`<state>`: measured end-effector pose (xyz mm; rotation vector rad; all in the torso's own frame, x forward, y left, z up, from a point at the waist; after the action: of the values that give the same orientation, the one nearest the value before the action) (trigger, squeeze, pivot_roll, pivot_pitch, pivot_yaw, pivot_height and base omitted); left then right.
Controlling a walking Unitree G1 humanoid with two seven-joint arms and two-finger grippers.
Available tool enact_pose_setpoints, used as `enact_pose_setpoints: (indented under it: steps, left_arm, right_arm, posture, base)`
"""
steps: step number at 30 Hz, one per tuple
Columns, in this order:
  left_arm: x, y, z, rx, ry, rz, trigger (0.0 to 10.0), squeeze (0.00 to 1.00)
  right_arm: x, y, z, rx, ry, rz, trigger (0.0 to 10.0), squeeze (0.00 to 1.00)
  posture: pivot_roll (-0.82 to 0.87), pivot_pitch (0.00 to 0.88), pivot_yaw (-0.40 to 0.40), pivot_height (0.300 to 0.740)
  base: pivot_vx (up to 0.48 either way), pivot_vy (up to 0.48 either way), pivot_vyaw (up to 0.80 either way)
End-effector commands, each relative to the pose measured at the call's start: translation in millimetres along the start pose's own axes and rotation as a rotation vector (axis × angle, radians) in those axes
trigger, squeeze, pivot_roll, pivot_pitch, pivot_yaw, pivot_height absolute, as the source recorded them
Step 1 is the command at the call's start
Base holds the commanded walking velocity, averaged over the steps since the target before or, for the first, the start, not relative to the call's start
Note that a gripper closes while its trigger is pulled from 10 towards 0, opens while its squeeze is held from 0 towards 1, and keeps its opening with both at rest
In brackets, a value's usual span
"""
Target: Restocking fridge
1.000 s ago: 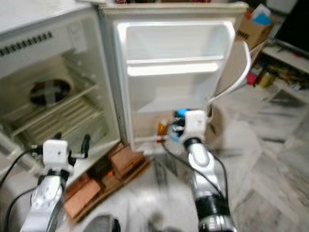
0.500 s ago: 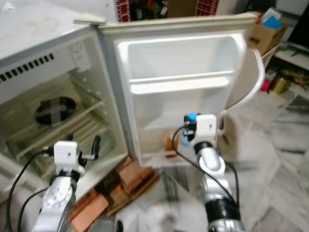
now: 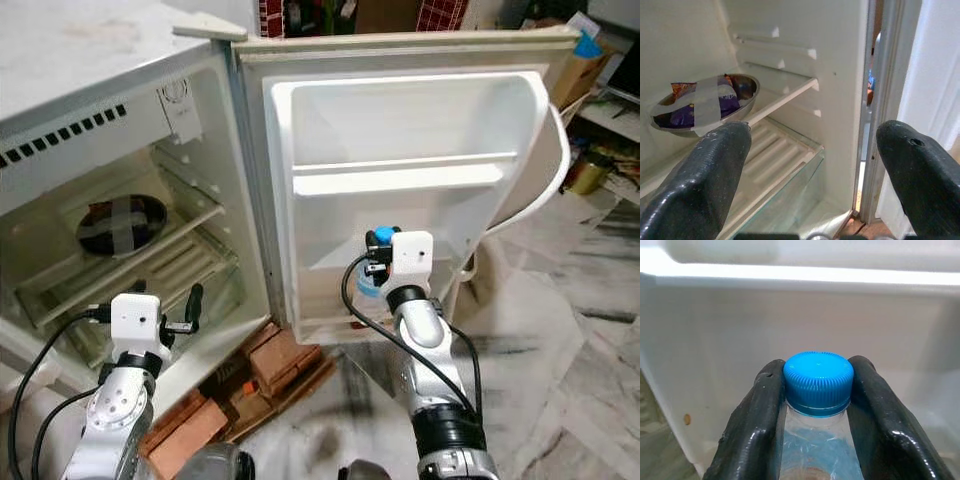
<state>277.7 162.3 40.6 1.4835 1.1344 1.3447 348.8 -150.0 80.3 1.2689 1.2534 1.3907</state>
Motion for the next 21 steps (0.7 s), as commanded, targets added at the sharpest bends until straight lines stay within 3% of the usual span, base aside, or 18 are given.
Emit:
enact_pose_setpoints:
  steps: [1, 8, 17, 21]
  left_arm:
    - [-1.1, -6, -1.8, 0.024, -0.005, -0.005, 10.0, 0.00]
    - [-6.8, -12, -0.2, 0.051, -0.038, -0.032, 10.0, 0.00]
    - [-5.5, -5, 1.3, 0.021, -0.032, -0.032, 10.0, 0.00]
    - [-5.6, -3, 1.4, 0.014, -0.032, -0.035, 10.0, 0.00]
  right_arm:
    - [2.8, 11, 1.9, -0.042, 0.008, -0.016, 10.0, 0.00]
    - [2.0, 1, -3.5, -0.028, -0.004, 0.000, 10.0, 0.00]
    - [3.6, 4, -3.1, -0.038, 0.000, 0.005, 10.0, 0.00]
    - [-1.1, 0, -4.7, -0.024, -0.014, 0.006, 10.0, 0.00]
  posture:
    - [0.08, 0.005, -0.016, 0.740]
    - [0.08, 0.000, -0.013, 0.740]
    - [0.08, 0.011, -0.013, 0.740]
    - [0.09, 0.017, -0.021, 0.740]
  base:
    - [0.000, 0.000, 0.00]
    - [0.000, 0.000, 0.00]
    - [0.000, 0.000, 0.60]
    - [0.284, 0.000, 0.62]
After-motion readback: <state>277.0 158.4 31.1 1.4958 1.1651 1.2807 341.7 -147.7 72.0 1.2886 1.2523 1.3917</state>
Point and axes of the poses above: a point about 5 cm out from each wrist's last joint towards the gripper, its own z axis pointing out of the wrist towards the gripper, its own y axis along the axis of the wrist's last joint, x = y × z, the point moved 5 cm from there along z, pointing out of the wrist towards the gripper, and after that the axes turned 9 degrees about z, right-handed, at the moved point
